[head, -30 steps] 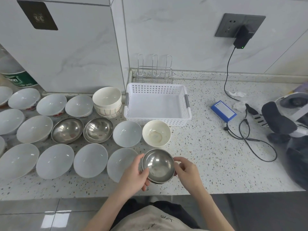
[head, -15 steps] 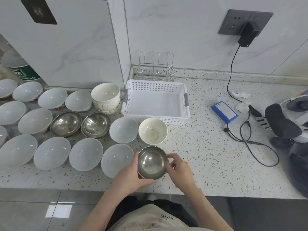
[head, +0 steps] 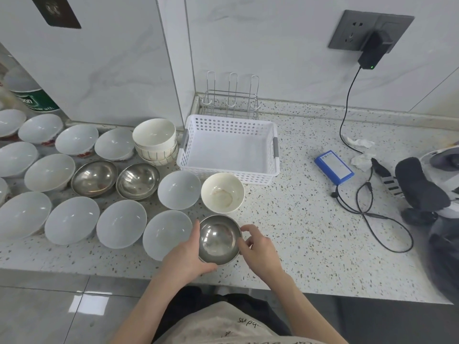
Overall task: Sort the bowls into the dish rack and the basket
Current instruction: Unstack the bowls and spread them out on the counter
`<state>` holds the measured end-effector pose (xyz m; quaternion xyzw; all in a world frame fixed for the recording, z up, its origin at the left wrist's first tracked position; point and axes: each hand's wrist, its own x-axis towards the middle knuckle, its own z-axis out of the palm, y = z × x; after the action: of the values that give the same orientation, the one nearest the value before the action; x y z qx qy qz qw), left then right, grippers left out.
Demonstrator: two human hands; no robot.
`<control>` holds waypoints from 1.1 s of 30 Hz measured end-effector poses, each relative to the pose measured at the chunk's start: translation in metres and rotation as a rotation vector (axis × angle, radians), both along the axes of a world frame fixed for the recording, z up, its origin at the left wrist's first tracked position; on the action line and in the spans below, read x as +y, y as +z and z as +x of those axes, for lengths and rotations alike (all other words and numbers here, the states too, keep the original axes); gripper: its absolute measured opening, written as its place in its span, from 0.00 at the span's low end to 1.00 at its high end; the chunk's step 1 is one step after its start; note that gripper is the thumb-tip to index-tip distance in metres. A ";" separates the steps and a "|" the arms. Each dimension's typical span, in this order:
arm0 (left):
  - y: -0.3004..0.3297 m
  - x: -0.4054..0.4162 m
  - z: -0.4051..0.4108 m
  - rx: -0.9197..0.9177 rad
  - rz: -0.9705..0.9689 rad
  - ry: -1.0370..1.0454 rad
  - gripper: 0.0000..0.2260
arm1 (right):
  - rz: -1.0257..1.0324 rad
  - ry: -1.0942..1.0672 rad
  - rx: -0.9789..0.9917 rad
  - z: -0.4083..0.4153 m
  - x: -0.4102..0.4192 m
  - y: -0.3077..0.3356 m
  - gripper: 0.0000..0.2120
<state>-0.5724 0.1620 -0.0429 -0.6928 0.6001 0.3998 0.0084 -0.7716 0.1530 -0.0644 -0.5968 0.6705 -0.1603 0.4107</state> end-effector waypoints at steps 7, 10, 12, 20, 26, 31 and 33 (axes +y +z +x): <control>0.000 0.002 0.000 0.040 0.013 0.051 0.54 | 0.021 0.007 0.022 -0.003 -0.005 0.003 0.13; 0.002 0.003 0.006 0.098 -0.001 0.093 0.49 | 0.002 -0.055 0.041 -0.003 -0.007 0.009 0.12; 0.006 0.001 0.013 0.147 -0.030 0.135 0.42 | -0.015 -0.104 0.039 -0.002 -0.009 0.014 0.12; 0.027 -0.022 0.059 0.313 -0.186 0.370 0.28 | -0.092 -0.220 -0.057 0.015 -0.038 0.037 0.11; 0.033 -0.058 0.106 0.399 -0.230 0.480 0.25 | -0.152 -0.211 -0.076 0.051 -0.074 0.052 0.10; 0.034 -0.112 0.145 0.397 -0.248 0.496 0.26 | -0.180 -0.246 -0.104 0.088 -0.107 0.062 0.09; 0.035 -0.140 0.159 0.352 -0.226 0.486 0.31 | -0.174 -0.256 -0.101 0.102 -0.117 0.067 0.10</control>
<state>-0.4135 0.0221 -0.0080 -0.7326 0.4499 0.4347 -0.2682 -0.6692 0.0360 0.0021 -0.5310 0.7032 -0.2983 0.3669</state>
